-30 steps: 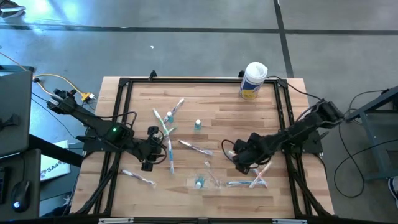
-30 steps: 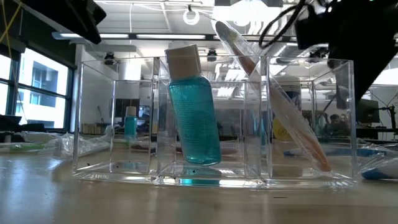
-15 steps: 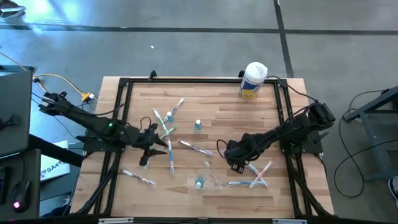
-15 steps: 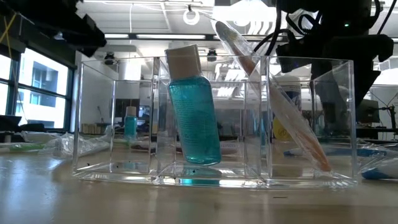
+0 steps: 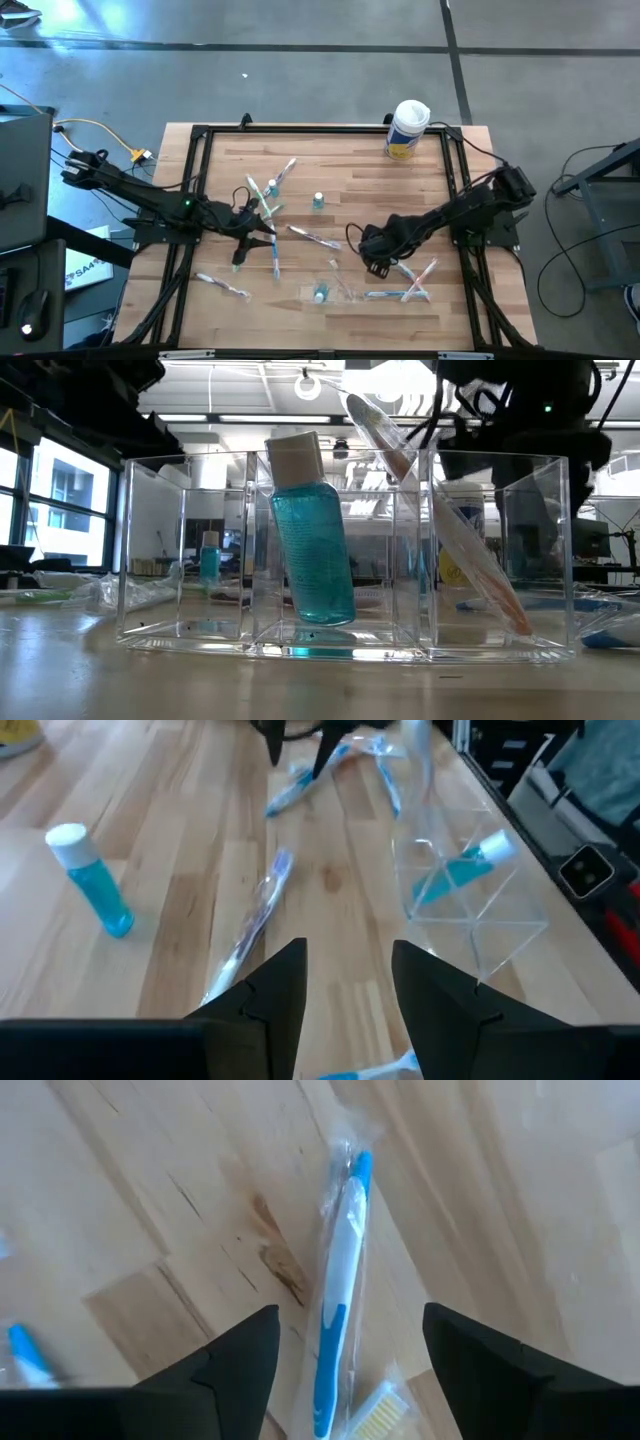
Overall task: Pick & Place toothbrushing station
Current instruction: Put the blue toothbrush into the transparent organizer
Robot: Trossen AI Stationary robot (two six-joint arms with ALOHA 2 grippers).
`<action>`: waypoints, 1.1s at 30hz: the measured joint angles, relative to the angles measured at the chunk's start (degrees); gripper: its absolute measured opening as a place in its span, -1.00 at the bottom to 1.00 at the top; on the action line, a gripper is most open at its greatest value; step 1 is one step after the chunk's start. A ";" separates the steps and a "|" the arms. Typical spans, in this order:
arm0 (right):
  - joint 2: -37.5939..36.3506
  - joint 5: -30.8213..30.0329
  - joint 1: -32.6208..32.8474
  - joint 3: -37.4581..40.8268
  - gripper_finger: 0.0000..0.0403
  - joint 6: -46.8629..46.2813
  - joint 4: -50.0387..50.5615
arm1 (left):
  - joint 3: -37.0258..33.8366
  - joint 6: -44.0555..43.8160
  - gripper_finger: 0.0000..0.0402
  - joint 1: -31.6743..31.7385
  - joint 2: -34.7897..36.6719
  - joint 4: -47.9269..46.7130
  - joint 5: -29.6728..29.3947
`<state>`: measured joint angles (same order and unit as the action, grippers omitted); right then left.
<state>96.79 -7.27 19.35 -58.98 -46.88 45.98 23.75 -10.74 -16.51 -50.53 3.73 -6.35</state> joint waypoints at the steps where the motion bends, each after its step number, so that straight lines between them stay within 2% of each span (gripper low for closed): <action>1: 0.91 0.44 -0.02 0.00 0.19 -0.01 -0.05 | 0.00 0.00 -0.26 0.00 -0.45 0.77 0.00; 9: 7.53 2.70 -0.28 -0.33 0.19 1.98 -1.27 | 0.04 -0.22 -0.26 0.00 -4.35 1.79 0.00; 13: 8.25 3.55 -0.99 -0.28 0.07 2.06 -1.10 | 0.04 -0.37 -0.26 0.00 -6.58 4.45 0.35; 17: 7.73 3.59 -1.09 -0.18 -0.24 2.13 -0.81 | 0.04 -0.25 -0.26 0.00 -8.44 6.65 1.70; 22: 7.72 3.03 -1.07 -0.20 -0.83 3.62 -0.72 | 0.04 -0.69 -0.26 0.00 -9.04 7.23 2.10; 23: 7.73 2.89 -1.07 -0.15 -0.89 3.93 -0.65 | 0.04 -1.25 -0.26 0.00 -9.04 7.23 2.71; 30: 6.35 -2.44 0.28 -0.02 -0.90 3.46 1.06 | 0.04 -1.92 -0.26 0.00 -9.04 7.23 3.02; 33: 4.38 -5.71 1.59 -0.31 -0.90 1.80 5.11 | 0.04 -1.54 -0.26 0.00 -9.04 7.36 3.02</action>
<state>101.17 -12.98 20.94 -59.30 -45.09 51.09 23.79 -12.28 -16.51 -59.57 11.09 -3.33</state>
